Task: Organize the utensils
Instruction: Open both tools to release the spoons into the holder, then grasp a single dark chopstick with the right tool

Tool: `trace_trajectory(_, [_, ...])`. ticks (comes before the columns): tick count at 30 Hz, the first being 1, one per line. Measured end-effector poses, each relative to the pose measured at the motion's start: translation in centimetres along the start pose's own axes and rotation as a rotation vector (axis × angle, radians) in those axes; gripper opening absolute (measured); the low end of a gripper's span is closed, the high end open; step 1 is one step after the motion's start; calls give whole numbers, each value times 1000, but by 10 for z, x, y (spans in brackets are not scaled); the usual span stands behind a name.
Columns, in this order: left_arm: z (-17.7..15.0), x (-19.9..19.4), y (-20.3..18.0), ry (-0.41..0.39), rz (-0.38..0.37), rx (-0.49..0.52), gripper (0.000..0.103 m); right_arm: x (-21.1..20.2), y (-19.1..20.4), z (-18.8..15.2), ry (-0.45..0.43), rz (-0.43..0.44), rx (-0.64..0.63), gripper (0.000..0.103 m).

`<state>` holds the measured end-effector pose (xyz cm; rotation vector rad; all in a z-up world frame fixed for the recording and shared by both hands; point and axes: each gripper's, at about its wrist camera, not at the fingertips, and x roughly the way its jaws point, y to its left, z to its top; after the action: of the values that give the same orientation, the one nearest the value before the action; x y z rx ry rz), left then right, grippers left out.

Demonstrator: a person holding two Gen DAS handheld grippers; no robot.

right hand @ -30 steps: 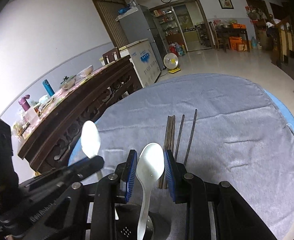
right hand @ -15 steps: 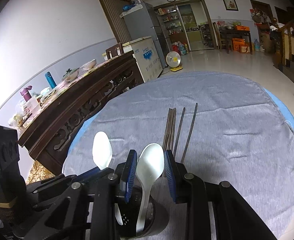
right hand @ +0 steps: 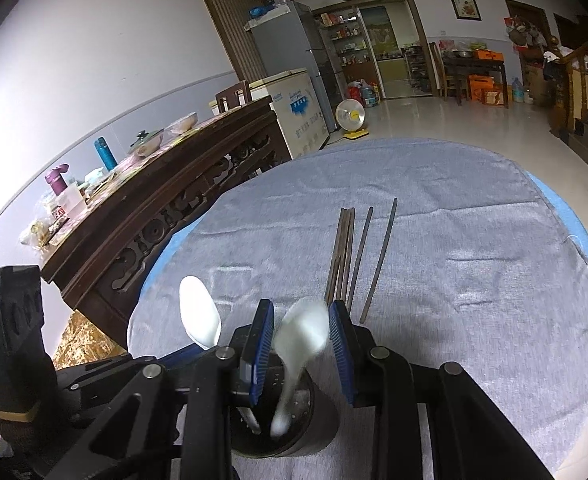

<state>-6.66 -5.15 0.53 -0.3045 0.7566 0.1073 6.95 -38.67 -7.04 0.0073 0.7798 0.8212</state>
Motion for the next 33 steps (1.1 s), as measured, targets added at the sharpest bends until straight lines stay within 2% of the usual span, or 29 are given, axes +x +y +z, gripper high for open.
trace_trajectory(5, [-2, -4, 0, 14, -4, -1, 12, -1, -1, -3, 5, 6, 3, 32])
trace_trajectory(6, [-2, -5, 0, 16, -2, -3, 16, -3, -1, -3, 5, 9, 4, 32])
trace_trajectory(7, [-3, -6, 1, 19, -2, -6, 29, -4, -2, -3, 3, 12, 8, 32])
trace_trajectory(9, [-3, -10, 2, 10, -6, -15, 42, -8, -4, -1, -1, 19, 20, 32])
trace_trajectory(14, [2, -26, 9, -25, -6, -36, 45, -23, -18, 5, -12, 47, 75, 32])
trace_trajectory(19, [13, -36, 23, -50, 5, -85, 60, -31, -43, 12, -5, 56, 154, 33])
trace_trajectory(20, [14, -36, 25, -48, 6, -91, 60, -31, -49, 12, -1, 52, 171, 36])
trace_trajectory(23, [18, -33, 33, -38, 13, -118, 67, -21, -60, 12, 60, 55, 204, 66])
trace_trajectory(27, [23, -27, 51, -15, 29, -175, 68, -5, -73, 5, 123, 53, 240, 66])
trace_trajectory(33, [28, -7, 80, 66, 61, -257, 68, 21, -107, -4, 228, 53, 341, 66])
